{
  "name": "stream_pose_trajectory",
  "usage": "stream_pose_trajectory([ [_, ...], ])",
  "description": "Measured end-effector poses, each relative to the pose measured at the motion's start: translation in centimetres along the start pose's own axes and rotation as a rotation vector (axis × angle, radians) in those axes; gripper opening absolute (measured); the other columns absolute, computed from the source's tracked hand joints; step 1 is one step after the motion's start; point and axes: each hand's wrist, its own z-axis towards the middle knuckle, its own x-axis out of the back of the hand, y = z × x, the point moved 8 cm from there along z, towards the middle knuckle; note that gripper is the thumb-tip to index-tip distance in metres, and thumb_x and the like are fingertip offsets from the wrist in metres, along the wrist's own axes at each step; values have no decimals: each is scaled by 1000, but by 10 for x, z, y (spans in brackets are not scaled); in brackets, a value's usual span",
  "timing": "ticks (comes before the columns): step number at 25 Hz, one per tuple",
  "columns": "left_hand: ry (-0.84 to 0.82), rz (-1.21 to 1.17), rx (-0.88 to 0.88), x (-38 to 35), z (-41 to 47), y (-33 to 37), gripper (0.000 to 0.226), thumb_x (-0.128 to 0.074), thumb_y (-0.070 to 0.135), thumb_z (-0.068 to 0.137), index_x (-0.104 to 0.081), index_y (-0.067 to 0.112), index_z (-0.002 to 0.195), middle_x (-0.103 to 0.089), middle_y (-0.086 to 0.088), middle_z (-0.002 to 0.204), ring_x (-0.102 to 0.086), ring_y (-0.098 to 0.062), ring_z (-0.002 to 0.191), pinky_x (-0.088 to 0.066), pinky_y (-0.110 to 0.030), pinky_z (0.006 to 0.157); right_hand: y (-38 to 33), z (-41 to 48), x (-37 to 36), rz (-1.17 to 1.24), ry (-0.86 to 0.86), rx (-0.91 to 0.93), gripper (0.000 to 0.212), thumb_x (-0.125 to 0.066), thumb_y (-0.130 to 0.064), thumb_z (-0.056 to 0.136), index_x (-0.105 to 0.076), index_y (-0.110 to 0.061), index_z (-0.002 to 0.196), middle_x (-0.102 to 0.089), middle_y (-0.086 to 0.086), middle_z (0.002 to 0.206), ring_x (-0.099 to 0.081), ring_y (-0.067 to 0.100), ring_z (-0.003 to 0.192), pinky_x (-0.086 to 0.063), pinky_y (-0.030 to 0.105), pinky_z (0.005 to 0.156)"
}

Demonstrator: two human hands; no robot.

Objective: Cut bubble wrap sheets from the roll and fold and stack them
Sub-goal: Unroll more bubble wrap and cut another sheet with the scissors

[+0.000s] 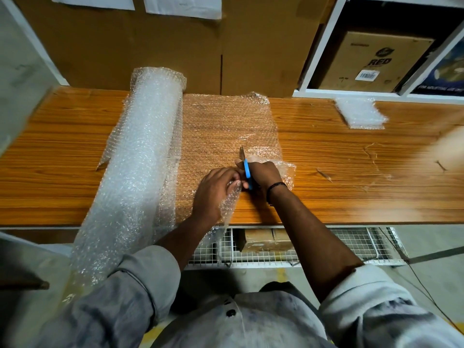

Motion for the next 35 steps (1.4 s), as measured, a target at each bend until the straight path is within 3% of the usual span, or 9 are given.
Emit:
stream_pose_trajectory([
  [5, 29, -92, -47, 4, -1, 6, 25, -51, 51, 103, -64, 30, 101, -67, 14, 113, -54, -11, 112, -47, -36, 85, -1, 23, -5, -61, -35, 2, 44, -83, -41, 69, -77, 0, 86, -75, 17, 73, -65, 29, 57, -47, 32, 53],
  [9, 12, -88, -14, 3, 0, 3, 14, -58, 38, 103, -67, 28, 102, -69, 13, 112, -59, -12, 112, -52, -42, 88, -5, 27, 2, -219, -10, 41, 25, -70, -25, 84, -66, -5, 71, -68, 14, 72, -58, 26, 59, -38, 27, 46],
  [14, 85, -216, 10, 14, 9, 5, 18, -57, 28, 102, -71, 17, 107, -71, 7, 109, -66, -8, 99, -56, -32, 82, 0, 28, 7, -162, -77, 16, 22, -70, -21, 85, -68, -8, 68, -71, 13, 69, -65, 26, 60, -51, 30, 54],
  [18, 180, 10, 127, 20, 66, -20, 22, -66, 15, 95, -72, 19, 116, -72, 3, 114, -65, -16, 97, -55, -33, 80, 2, 23, 4, -37, -116, -15, 21, -73, -16, 80, -76, 4, 81, -70, 15, 61, -66, 27, 50, -47, 29, 51],
  [23, -53, 234, 131, -10, 127, -41, 25, -70, 35, 92, -72, 33, 116, -67, 7, 119, -58, -22, 110, -47, -38, 90, 1, 20, 6, -25, -105, -6, 20, -68, -12, 83, -70, 2, 69, -66, 19, 59, -60, 28, 48, -43, 27, 49],
  [26, -9, 229, 127, -12, 128, -49, 15, -69, 37, 93, -71, 35, 107, -66, 7, 114, -56, -22, 107, -43, -38, 87, 1, 17, 3, 16, -97, -14, 14, -67, -8, 80, -68, 3, 71, -64, 21, 60, -59, 29, 48, -44, 33, 54],
  [29, 43, 223, 71, -11, 124, -52, 11, -65, 34, 95, -68, 35, 106, -64, 9, 111, -54, -20, 105, -38, -36, 82, -4, 16, -2, 111, -100, -44, 22, -79, -13, 71, -69, 7, 72, -63, 22, 61, -59, 28, 46, -46, 35, 54],
  [32, 62, 203, 29, -11, 123, -51, 9, -62, 34, 98, -66, 36, 106, -65, 13, 109, -54, -19, 103, -38, -36, 82, -10, 18, -5, 122, -81, -59, 28, -79, -9, 82, -70, 18, 82, -66, 21, 66, -62, 27, 46, -50, 31, 51],
  [35, 63, 202, 36, -11, 124, -53, 12, -61, 36, 99, -66, 36, 110, -66, 12, 111, -55, -20, 102, -41, -38, 85, -19, 20, -8, 145, -73, -79, 22, -77, -9, 83, -75, 13, 84, -67, 22, 66, -62, 27, 49, -52, 29, 50],
])
